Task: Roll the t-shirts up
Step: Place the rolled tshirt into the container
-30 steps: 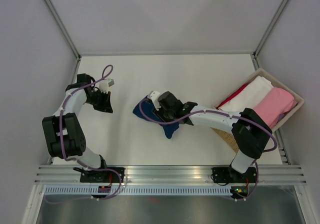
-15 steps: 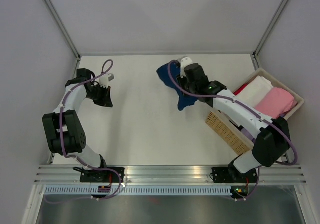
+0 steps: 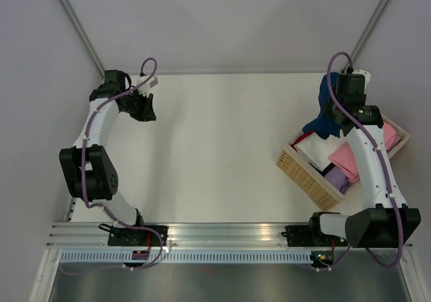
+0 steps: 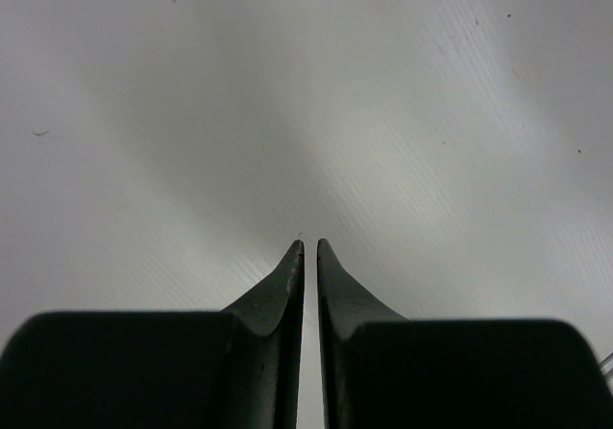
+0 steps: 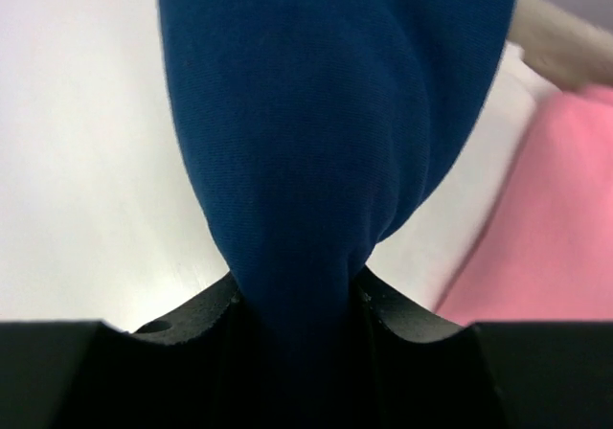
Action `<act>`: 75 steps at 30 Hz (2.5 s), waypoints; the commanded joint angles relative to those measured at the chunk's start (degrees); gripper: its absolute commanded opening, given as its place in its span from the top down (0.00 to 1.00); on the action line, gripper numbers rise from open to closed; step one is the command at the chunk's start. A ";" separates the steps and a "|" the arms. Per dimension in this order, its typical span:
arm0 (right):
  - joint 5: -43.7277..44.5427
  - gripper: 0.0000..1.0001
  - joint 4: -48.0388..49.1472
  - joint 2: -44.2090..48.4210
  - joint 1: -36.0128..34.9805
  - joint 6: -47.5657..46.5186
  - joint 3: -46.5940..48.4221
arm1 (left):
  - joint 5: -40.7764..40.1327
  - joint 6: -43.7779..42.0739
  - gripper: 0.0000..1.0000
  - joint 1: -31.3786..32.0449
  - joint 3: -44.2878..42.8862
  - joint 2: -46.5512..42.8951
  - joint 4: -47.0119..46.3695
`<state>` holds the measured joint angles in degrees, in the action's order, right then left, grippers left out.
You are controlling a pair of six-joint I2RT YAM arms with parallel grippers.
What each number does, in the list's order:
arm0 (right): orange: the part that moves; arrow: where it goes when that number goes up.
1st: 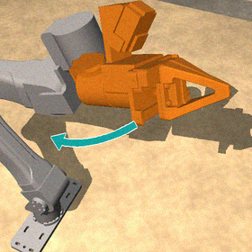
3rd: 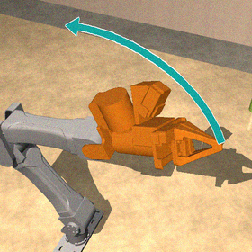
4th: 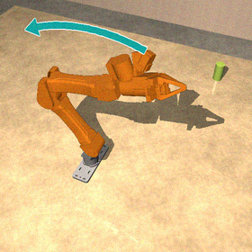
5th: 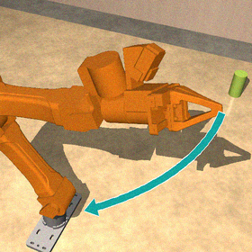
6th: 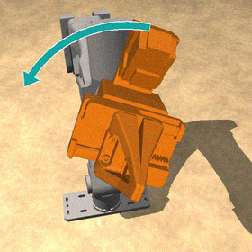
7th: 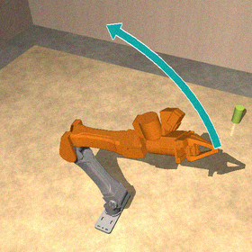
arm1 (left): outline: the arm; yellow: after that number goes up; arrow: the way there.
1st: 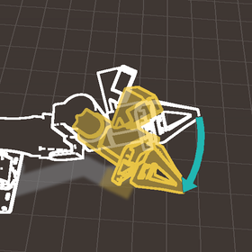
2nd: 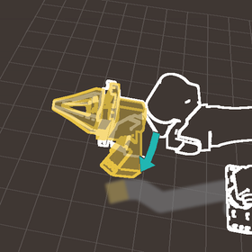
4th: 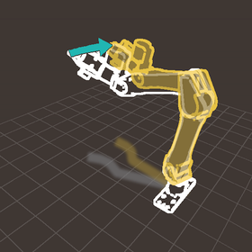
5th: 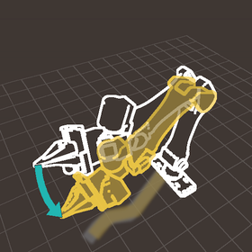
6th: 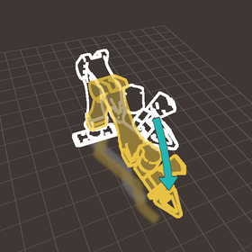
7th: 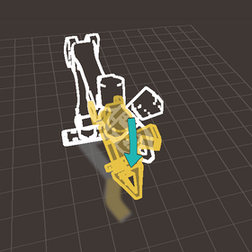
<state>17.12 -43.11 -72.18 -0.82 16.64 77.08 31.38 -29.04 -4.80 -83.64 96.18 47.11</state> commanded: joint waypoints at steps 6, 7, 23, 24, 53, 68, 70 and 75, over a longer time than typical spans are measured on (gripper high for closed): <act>5.54 1.00 -7.42 1.52 13.90 4.01 -0.34 | 3.34 -2.60 0.86 -0.13 -0.12 1.73 -0.44; 5.81 1.00 -7.69 1.87 15.13 3.75 -1.05 | 3.69 -2.60 0.86 -0.12 -0.21 1.99 -0.36; 1.17 1.00 -2.24 -2.34 11.03 6.99 -6.51 | 1.23 -2.52 0.85 -0.12 -0.56 3.05 -0.35; 0.29 1.00 -1.89 -2.52 10.41 7.43 -6.33 | 1.23 -2.60 0.85 -0.21 -0.48 3.05 -0.27; -3.95 0.12 -3.82 1.52 8.82 9.20 -8.09 | 0.44 -2.51 0.83 -0.12 -1.71 4.98 0.00; -7.27 0.02 -2.34 -3.66 17.86 6.81 4.57 | -0.17 -2.87 0.83 -0.12 -1.79 5.59 0.08; -10.69 0.02 -1.01 -6.03 20.23 7.61 4.92 | -0.35 -2.78 0.83 -0.21 -1.71 5.60 0.08; -10.36 0.02 1.28 -11.03 20.86 8.93 5.62 | -0.96 -2.95 0.83 -0.21 -1.79 6.03 0.17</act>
<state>8.43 -43.72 -80.55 20.08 24.29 80.75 31.38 -29.87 -4.78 -83.64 101.38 47.42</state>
